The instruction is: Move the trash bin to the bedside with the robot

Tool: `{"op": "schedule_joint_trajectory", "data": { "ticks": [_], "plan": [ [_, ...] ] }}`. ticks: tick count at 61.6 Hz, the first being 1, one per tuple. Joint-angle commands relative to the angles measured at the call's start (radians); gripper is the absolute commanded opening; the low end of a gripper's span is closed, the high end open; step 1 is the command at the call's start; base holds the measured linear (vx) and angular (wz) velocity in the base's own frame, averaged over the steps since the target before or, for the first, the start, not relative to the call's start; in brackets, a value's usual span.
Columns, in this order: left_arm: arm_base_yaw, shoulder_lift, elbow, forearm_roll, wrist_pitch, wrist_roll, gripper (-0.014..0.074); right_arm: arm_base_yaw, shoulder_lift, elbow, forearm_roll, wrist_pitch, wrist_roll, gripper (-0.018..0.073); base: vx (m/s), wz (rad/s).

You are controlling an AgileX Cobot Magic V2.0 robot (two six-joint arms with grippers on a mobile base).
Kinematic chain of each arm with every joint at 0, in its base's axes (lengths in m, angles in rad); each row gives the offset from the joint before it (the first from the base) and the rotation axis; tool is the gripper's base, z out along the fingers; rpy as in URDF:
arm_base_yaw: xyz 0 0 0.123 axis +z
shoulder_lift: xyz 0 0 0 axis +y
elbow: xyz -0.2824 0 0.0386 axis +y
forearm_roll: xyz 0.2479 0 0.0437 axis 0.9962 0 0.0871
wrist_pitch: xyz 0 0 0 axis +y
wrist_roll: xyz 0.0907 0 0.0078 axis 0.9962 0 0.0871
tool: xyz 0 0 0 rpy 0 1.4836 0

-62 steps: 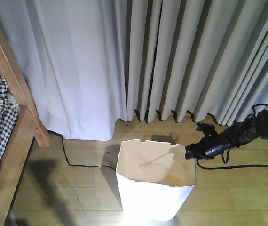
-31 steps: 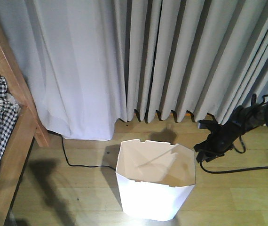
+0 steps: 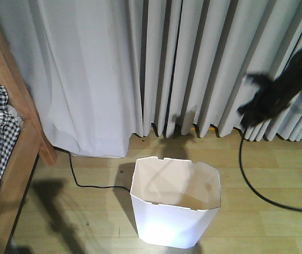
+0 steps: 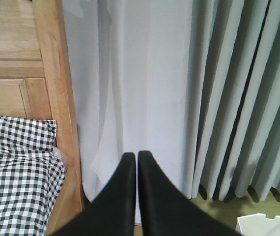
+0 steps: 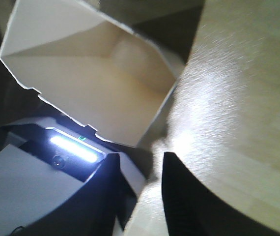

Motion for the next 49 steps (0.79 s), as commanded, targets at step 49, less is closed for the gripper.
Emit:
{"op": "schedule_joint_trajectory", "data": {
  "ticks": [49],
  "plan": [
    [-0.002,-0.009,0.029,-0.004,-0.070,-0.008,-0.0006,-0.006,-1.588,1.011,-0.105,-0.814,0.224,0.0205,0.00,0.00]
  ]
}}
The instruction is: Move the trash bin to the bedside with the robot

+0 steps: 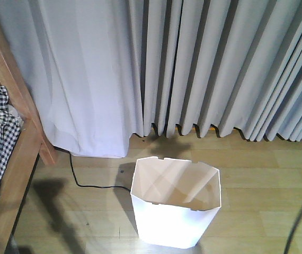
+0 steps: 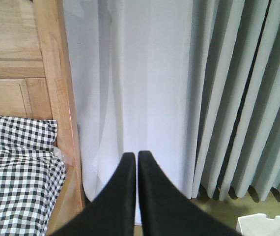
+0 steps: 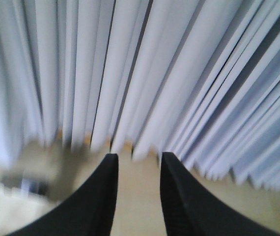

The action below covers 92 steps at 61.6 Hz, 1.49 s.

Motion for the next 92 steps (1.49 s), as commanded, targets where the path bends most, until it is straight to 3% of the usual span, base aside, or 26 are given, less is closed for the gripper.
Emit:
{"op": "schedule_joint_trajectory", "data": {
  "ticks": [1,7,12,21,25,36,46,92],
  "plan": [
    [-0.002,-0.009,0.029,-0.004,-0.070,-0.008,-0.0006,-0.006,-0.202,0.114,0.043,-0.193,0.005,0.0205,0.00,0.00],
    [-0.002,-0.009,0.029,-0.004,-0.070,-0.008,-0.0006,-0.006,-0.457,0.263,0.061,-0.297,0.010,0.0205,0.00,0.00],
    [-0.002,-0.009,0.029,-0.004,-0.070,-0.008,-0.0006,0.000,-0.660,0.358,0.104,-0.292,0.017,0.0206,0.00,0.00],
    [-0.002,-0.009,0.029,-0.004,-0.070,-0.008,-0.0006,0.045,-0.904,0.469,0.097,-0.113,0.017,0.0209,0.00,0.00],
    [-0.002,-0.009,0.029,-0.004,-0.070,-0.008,-0.0006,0.073,-0.886,0.478,0.092,-0.034,0.020,0.0210,0.00,0.00],
    [-0.002,-0.009,0.029,-0.004,-0.070,-0.008,-0.0006,0.140,-0.821,0.478,0.068,-0.067,0.020,0.0201,0.00,0.00],
    [-0.002,-0.009,0.029,-0.004,-0.070,-0.008,-0.0006,0.140,-0.808,0.478,0.022,-0.049,0.020,-0.0019,0.00,0.00],
    [-0.002,-0.009,0.029,-0.004,-0.070,-0.008,-0.0006,0.140,-0.808,0.478,0.024,-0.068,0.020,-0.0011,0.00,0.00]
  ]
}}
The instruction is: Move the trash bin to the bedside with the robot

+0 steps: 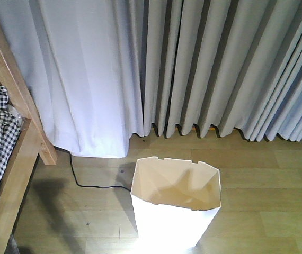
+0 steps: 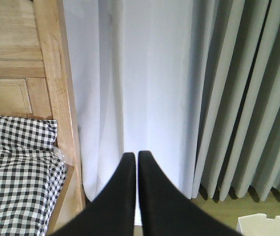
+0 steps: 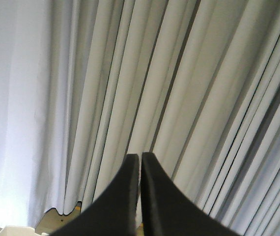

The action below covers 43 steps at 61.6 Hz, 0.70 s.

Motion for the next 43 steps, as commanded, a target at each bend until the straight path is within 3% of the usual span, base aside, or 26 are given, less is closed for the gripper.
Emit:
{"op": "schedule_joint_trajectory", "data": {
  "ticks": [1,8,18,30,35,43],
  "plan": [
    [-0.002,-0.009,0.029,-0.004,-0.070,-0.008,-0.0006,0.001,0.022,-0.024,-0.001,-0.084,0.000,-0.0011,0.00,0.00],
    [-0.002,-0.009,0.029,-0.004,-0.070,-0.008,-0.0006,0.001,0.006,0.034,0.001,-0.136,0.028,-0.0011,0.00,0.00],
    [-0.002,-0.009,0.029,-0.004,-0.070,-0.008,-0.0006,0.001,-0.057,0.209,-0.029,-0.372,0.257,-0.0011,0.00,0.00],
    [-0.002,-0.009,0.029,-0.004,-0.070,-0.008,-0.0006,0.054,-0.072,0.321,-0.252,-0.450,0.494,-0.0011,0.00,0.00],
    [-0.002,-0.009,0.029,-0.004,-0.070,-0.008,-0.0006,0.104,-0.072,0.321,-0.322,-0.424,0.515,-0.0011,0.00,0.00],
    [-0.002,-0.009,0.029,-0.004,-0.070,-0.008,-0.0006,0.123,-0.072,0.321,-0.343,-0.417,0.508,-0.0011,0.00,0.00]
  ]
}}
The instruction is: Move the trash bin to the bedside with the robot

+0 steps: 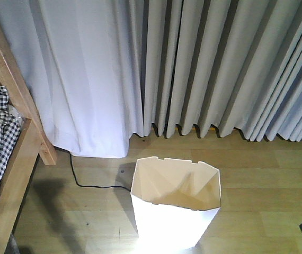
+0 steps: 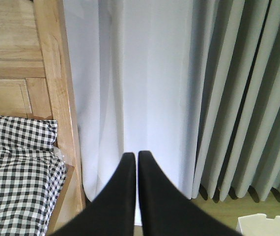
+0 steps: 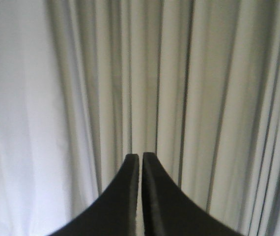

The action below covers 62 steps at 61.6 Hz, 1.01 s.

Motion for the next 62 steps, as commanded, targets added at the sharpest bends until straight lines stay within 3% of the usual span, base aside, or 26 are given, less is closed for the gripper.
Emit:
{"op": "schedule_joint_trajectory", "data": {
  "ticks": [1,10,35,62],
  "plan": [
    [-0.002,-0.009,0.029,-0.004,-0.070,-0.008,-0.0006,-0.002,-0.014,0.019,-0.036,-0.069,0.004,-0.0011,0.00,0.00],
    [-0.002,-0.009,0.029,-0.004,-0.070,-0.008,-0.0006,-0.061,-0.014,0.019,-0.036,-0.067,0.007,-0.0011,0.00,0.00],
    [-0.002,-0.009,0.029,-0.004,-0.070,-0.008,-0.0006,-0.130,-0.012,0.019,-0.036,-0.063,0.058,-0.0011,0.00,0.00],
    [-0.002,-0.009,0.029,-0.004,-0.070,-0.008,-0.0006,-0.133,-0.012,0.019,-0.033,-0.064,0.057,-0.0011,0.00,0.00]
  ]
}}
